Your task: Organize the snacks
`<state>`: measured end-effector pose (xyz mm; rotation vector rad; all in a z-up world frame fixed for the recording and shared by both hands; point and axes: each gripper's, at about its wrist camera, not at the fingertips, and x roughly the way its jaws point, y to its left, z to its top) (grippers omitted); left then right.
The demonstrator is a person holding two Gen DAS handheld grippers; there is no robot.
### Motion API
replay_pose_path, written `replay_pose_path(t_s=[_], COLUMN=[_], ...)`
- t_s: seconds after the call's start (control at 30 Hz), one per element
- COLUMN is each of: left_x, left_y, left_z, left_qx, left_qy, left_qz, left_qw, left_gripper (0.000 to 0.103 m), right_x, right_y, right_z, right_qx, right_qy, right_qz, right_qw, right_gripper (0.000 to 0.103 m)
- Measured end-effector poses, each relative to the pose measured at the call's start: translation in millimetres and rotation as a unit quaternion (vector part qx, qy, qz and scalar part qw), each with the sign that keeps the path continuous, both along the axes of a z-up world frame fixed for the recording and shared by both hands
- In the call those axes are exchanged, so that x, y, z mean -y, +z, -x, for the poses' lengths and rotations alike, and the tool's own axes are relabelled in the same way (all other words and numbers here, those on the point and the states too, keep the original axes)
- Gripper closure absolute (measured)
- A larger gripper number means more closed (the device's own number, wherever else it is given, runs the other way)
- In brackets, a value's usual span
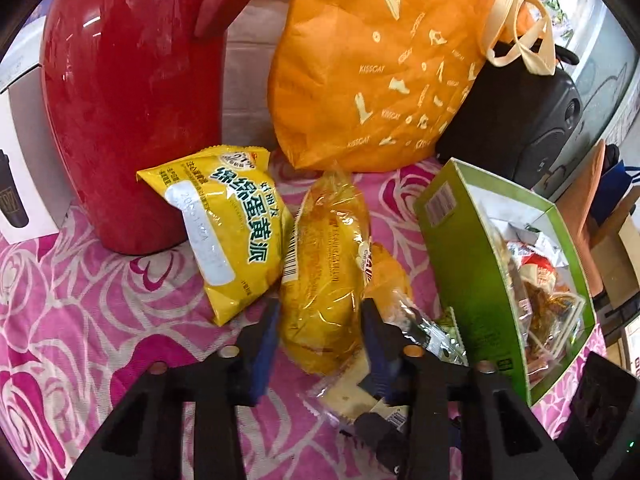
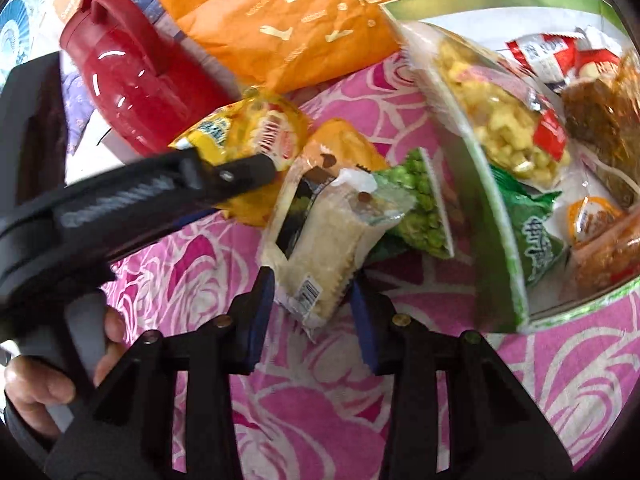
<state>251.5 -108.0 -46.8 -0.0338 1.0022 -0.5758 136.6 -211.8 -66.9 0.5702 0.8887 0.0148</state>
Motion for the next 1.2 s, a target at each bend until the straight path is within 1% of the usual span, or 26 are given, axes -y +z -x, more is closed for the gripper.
replay_pose_path(t_s=[0.03,0.07,0.13,0.3,0.4,0.47,0.53,0.57,0.63,0.67,0.77,0.8,0.83,0.87,0.9,0.93,0.97,1.0,1.1,1.2], left_x=[0,-1,-5,-20,-30,-33,-42,-47,-55,-58,-68,-70,-72,-74,-75,-77,-79,-80,-86,-89], left_y=[1,2,7,29,41,48,55,57,57,55,39,33,27,21,16,12,9,8,8,14], left_z=[2,4,9,28,43,56,74,84,102,110,133,139,142,145,146,148,150,151,153,151], left_qx=[0.004,0.007,0.012,0.03,0.029,0.037,0.044,0.043,0.04,0.039,0.029,0.026,0.021,0.013,0.007,0.004,0.003,0.003,0.01,0.019], left_qy=[0.0,0.001,0.002,0.008,0.004,0.002,-0.005,-0.008,-0.011,-0.012,-0.001,0.007,0.011,0.015,0.019,0.025,0.029,0.03,0.034,0.04], left_qz=[-0.003,-0.006,-0.01,-0.01,-0.002,-0.003,0.003,0.007,0.007,0.004,-0.018,-0.029,-0.035,-0.039,-0.041,-0.044,-0.049,-0.055,-0.069,-0.066], left_qw=[1.0,1.0,0.9999,0.9995,0.9996,0.9993,0.999,0.999,0.9991,0.9992,0.9994,0.9992,0.9991,0.9991,0.999,0.9987,0.9984,0.998,0.997,0.9968], left_gripper=[0.067,0.068,0.069,0.069,0.069,0.069,0.069,0.069,0.069,0.069,0.068,0.067,0.061,0.052,0.047,0.042,0.039,0.038,0.036,0.031], right_x=[-2,-3,-5,-8,-9,-9,-10,-11,-8,-6,-3,-5,-6,-9,-12,-16,-20,-25,-37,-39], right_y=[0,1,2,21,33,41,52,52,59,60,50,48,44,42,39,38,37,37,35,37], right_z=[-1,-2,0,15,27,38,53,58,74,81,88,90,91,91,93,94,96,99,102,102], right_qx=[0.001,0.003,0.007,0.026,0.03,0.03,0.031,0.031,0.028,0.019,-0.011,-0.018,-0.025,-0.03,-0.033,-0.033,-0.032,-0.03,-0.026,-0.016], right_qy=[0.006,0.011,0.019,0.041,0.065,0.082,0.106,0.115,0.127,0.135,0.146,0.152,0.16,0.167,0.176,0.185,0.198,0.213,0.254,0.281], right_qz=[0.001,0.0,0.002,0.006,-0.006,-0.013,-0.007,0.0,0.014,0.022,0.045,0.055,0.06,0.059,0.065,0.077,0.096,0.117,0.183,0.244], right_qw=[1.0,1.0,1.0,0.999,0.997,0.996,0.994,0.993,0.991,0.99,0.988,0.987,0.985,0.984,0.982,0.979,0.975,0.969,0.95,0.928], right_gripper=[0.073,0.075,0.078,0.087,0.089,0.089,0.089,0.089,0.089,0.089,0.082,0.075,0.07,0.057,0.047,0.043,0.038,0.036,0.036,0.036])
